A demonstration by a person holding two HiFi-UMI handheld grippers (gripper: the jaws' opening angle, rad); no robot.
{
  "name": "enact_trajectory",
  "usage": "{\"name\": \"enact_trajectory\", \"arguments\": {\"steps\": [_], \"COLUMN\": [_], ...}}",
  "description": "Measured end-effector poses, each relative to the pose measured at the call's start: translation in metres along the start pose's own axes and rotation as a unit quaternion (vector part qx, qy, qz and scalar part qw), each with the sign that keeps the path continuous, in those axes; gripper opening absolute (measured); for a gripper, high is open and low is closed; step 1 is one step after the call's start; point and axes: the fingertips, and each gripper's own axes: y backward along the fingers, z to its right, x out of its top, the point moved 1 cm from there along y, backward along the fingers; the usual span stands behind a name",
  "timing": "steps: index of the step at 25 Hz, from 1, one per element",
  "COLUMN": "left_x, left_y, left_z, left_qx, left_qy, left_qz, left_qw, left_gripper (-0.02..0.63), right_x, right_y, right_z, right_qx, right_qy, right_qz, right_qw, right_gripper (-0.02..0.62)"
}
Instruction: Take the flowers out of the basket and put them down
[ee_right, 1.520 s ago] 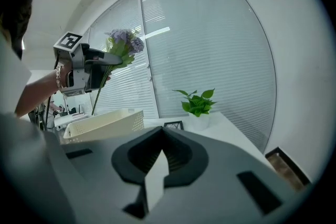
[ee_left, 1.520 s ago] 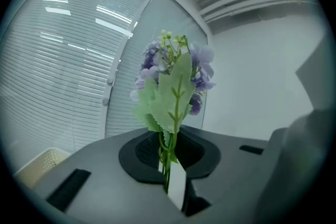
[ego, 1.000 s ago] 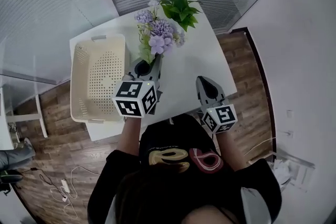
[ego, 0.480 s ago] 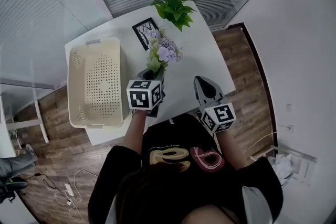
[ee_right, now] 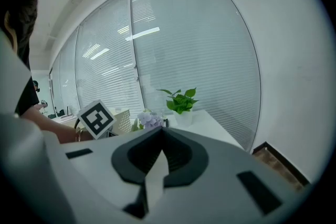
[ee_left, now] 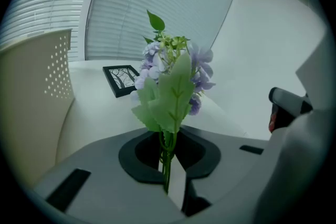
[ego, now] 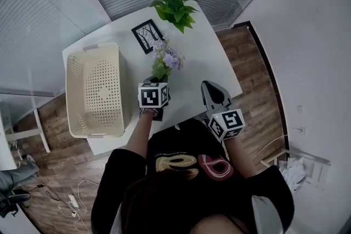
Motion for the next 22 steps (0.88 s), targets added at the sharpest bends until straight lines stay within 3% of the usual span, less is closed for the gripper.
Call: {"name": "enact_trajectory", "arguments": {"steps": [7, 22], "left_x": [-0.012, -0.021], "left_y": [-0.023, -0.038], "left_z": [0.004, -0.013], "left_qx": [-0.038, -0.021], "left_qy": [0.006, 0.043], "left_qz": [-0.014, -0.038], "left_qw": [0.9991, 0.9981], "left_gripper": [0.053, 0.075], "right_x": [-0.004, -0.017], "right_y": [0.005, 0.007], "right_z": [0.006, 0.013], "right_qx": [-0.007, -0.009], "right_qy": [-0.004, -0.009], "right_qz": [-0.003, -0.024], "right_qw": [1.0, 1.0], "right_gripper": [0.011, 0.011]}}
